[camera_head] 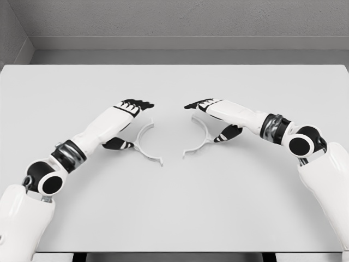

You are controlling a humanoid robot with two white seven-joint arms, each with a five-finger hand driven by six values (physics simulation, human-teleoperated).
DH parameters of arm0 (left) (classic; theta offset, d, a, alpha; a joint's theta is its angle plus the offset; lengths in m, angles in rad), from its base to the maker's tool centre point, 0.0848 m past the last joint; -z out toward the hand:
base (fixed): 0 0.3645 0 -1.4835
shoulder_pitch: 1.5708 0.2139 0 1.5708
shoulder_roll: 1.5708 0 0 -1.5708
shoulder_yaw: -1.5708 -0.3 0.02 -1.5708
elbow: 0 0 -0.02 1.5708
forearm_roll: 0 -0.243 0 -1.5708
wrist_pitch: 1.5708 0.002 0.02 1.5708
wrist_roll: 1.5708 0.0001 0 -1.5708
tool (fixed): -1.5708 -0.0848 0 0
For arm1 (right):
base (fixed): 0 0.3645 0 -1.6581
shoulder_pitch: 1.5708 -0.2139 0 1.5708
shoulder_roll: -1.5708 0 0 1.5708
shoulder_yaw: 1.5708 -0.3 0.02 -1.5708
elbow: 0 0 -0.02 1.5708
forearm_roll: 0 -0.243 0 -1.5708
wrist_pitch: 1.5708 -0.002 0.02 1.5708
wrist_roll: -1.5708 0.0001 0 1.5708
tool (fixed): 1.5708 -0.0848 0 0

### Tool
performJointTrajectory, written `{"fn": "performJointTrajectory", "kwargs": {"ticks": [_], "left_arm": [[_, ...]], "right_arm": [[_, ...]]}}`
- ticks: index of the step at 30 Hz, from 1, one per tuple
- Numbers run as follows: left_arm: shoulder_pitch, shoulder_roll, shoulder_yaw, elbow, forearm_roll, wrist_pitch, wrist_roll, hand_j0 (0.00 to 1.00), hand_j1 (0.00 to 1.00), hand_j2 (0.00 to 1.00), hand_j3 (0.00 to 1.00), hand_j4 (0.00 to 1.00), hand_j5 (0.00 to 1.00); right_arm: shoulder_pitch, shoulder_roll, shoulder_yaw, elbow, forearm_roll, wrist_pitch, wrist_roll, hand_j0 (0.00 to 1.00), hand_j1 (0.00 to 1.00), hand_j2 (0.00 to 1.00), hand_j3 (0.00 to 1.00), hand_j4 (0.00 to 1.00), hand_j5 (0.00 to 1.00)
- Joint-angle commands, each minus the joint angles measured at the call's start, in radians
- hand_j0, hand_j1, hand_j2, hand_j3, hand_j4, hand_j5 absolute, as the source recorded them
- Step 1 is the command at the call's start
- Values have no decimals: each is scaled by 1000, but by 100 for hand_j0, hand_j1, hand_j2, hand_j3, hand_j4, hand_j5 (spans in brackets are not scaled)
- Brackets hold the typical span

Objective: Assemble PVC drainage pipe clamps

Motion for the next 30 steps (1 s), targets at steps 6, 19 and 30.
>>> {"fn": "performJointTrajectory", "kwargs": {"ticks": [6,19,30], "left_arm": [[0,2,3,20,2,58,1,100,100,100,100,100,100],[-3,-26,-40,21,-1,59,1,100,100,100,100,100,100],[-23,-55,-67,20,-17,81,1,100,100,100,100,100,100]], "right_arm": [[2,-3,-2,-7,-7,-3,0,100,100,100,100,100,100],[-118,5,0,157,1,-4,0,100,100,100,100,100,100],[-178,69,38,278,4,2,0,100,100,100,100,100,100]]}}
